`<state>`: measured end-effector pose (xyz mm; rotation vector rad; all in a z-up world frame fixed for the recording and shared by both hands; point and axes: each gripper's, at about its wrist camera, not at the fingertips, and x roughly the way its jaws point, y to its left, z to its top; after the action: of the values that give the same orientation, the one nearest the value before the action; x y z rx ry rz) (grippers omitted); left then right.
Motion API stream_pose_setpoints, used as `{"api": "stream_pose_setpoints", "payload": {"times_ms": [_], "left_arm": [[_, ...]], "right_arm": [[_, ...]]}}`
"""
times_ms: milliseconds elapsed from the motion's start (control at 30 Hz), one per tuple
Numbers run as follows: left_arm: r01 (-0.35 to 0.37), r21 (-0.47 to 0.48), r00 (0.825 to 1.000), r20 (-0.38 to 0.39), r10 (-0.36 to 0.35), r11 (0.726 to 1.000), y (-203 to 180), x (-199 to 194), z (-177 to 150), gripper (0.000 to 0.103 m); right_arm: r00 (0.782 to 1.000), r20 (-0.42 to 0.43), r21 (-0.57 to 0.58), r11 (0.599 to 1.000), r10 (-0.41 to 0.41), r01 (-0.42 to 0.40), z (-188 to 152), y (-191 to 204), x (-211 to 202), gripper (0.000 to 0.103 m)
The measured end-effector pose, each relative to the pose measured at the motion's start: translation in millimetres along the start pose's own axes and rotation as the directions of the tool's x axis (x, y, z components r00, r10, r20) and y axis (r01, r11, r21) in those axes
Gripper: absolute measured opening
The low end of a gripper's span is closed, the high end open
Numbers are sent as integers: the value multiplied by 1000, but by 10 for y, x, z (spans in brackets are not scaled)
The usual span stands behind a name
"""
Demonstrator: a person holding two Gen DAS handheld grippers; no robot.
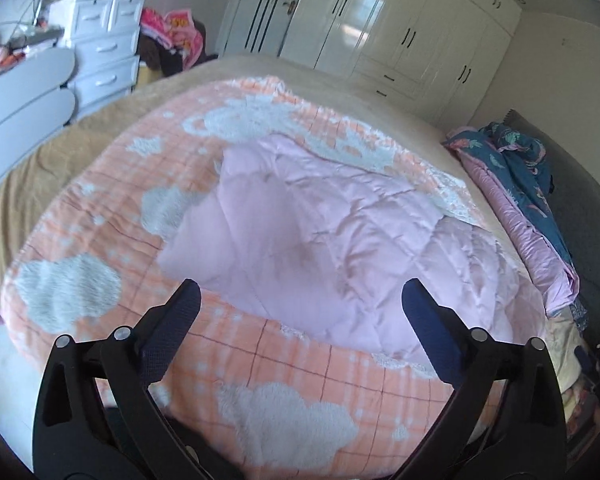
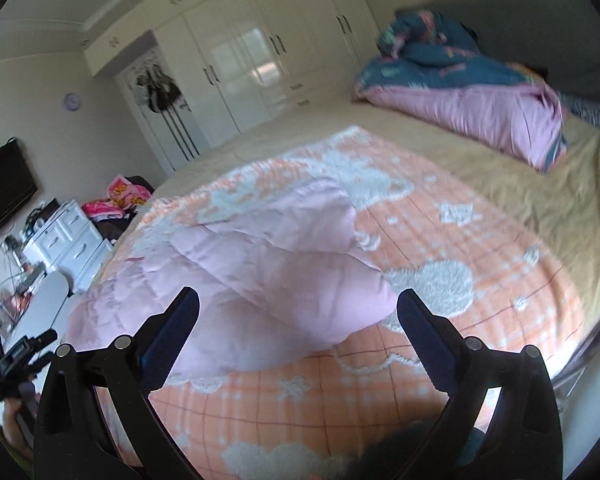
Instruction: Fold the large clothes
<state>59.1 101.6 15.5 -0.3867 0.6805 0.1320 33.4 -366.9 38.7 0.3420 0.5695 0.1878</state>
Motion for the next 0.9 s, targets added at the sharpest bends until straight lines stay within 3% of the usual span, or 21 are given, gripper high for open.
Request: {"api": "stream_pose_setpoints", "payload": {"times_ms": [267, 567, 900], "left_arm": [[-10, 69, 998, 65, 6, 998, -164, -405, -68, 94], [38, 147, 991, 125, -56, 988, -423, -712, -255, 94], [88, 200, 991, 81, -106, 976, -602, -645, -600, 94]], "right_arm": [[997, 64, -114, 993, 42, -34, 44, 375, -370, 99], [996, 80, -226, 974, 40, -20, -135, 595, -555, 99], [997, 70, -294, 956, 24, -2, -473, 714, -557, 99]]}}
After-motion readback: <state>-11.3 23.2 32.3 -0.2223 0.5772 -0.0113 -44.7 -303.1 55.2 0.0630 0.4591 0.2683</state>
